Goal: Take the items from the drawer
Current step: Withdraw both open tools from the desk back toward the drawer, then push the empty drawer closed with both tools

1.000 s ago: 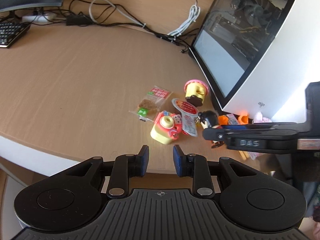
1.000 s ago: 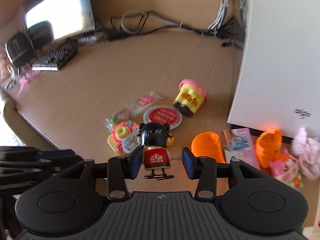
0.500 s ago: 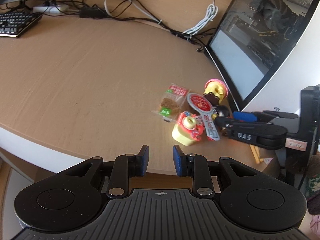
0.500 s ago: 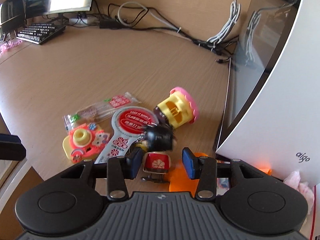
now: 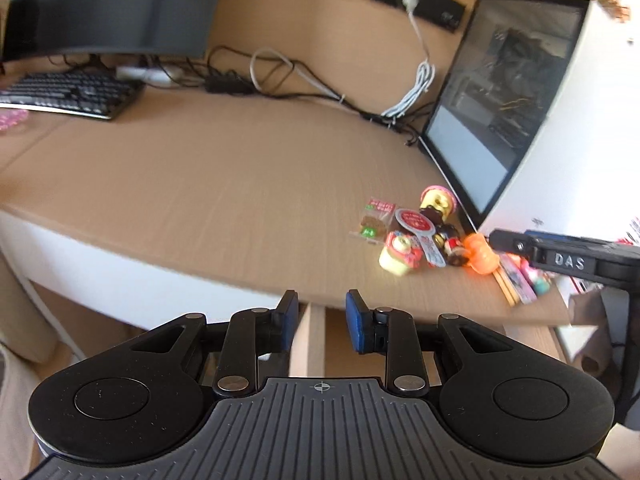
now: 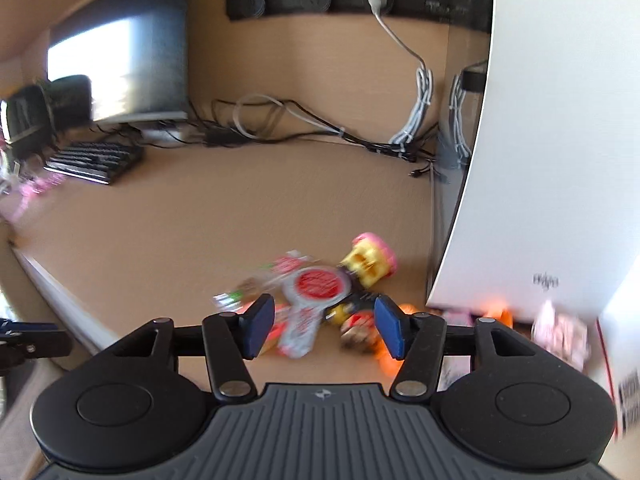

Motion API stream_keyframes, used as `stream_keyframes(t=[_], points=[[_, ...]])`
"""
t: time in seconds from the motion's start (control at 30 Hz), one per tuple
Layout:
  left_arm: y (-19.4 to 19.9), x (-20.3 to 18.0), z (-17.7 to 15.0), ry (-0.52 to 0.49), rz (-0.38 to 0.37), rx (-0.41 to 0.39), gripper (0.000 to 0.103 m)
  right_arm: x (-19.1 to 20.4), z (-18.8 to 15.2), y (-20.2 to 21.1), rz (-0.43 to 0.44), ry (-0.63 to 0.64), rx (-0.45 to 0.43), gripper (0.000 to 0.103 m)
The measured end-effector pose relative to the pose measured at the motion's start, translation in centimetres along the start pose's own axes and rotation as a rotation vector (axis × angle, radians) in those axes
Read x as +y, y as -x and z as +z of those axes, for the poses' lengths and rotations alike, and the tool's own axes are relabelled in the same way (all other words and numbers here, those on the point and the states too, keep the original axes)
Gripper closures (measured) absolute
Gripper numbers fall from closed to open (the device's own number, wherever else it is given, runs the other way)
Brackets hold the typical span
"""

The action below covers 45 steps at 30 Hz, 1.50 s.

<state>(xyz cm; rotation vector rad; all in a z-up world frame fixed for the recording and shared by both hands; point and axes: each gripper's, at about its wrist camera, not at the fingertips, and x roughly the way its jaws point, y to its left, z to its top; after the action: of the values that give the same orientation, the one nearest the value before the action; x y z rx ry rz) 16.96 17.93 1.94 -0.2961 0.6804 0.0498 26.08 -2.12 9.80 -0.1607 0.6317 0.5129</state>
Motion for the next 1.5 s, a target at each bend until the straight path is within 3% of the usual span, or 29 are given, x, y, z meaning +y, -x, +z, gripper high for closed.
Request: stream_keyframes(t=[0.17, 0.3, 0.4, 0.6, 0.73, 0.9, 1.07, 1.5], points=[[3.7, 0.0, -4.5, -0.026, 0.019, 0.006, 0.074, 4.0, -4.4, 6.0, 0.032, -0.017, -0.017, 0.046], [6.9, -1.7, -8.1, -0.054, 0.023, -0.014, 0.074, 5.7, -8.2, 10.2, 0.101, -0.084, 0.017, 0.043], [9.0, -3.3, -11.0, -0.083, 0.031, -0.036, 0.074, 7.0, -11.1, 13.4, 0.134, -0.067, 0.009, 0.041], [10.9, -7.4, -17.6, -0.107, 0.054, -0.033, 0.074, 6.9, -18.2, 19.1, 0.122, -0.083, -0.031, 0.03], [10.7, -10.7, -21.7, -0.159, 0.022, -0.01, 0.074, 4.8, -24.6, 21.5, 0.035, -0.154, -0.025, 0.026], [9.6, -13.5, -25.2, -0.211, 0.023, -0.015, 0.074, 2.6, -30.9, 21.8, -0.093, -0.187, 0.022, 0.026], [8.2, -14.6, -27.5, -0.22, 0.028, -0.002, 0.074, 2.3, -34.7, 22.1, -0.206, -0.142, 0.049, 0.026], [4.7, -14.3, -29.9, -0.224, 0.021, -0.034, 0.074, 1.5, -36.5, 17.5, -0.263, -0.19, 0.028, 0.026]])
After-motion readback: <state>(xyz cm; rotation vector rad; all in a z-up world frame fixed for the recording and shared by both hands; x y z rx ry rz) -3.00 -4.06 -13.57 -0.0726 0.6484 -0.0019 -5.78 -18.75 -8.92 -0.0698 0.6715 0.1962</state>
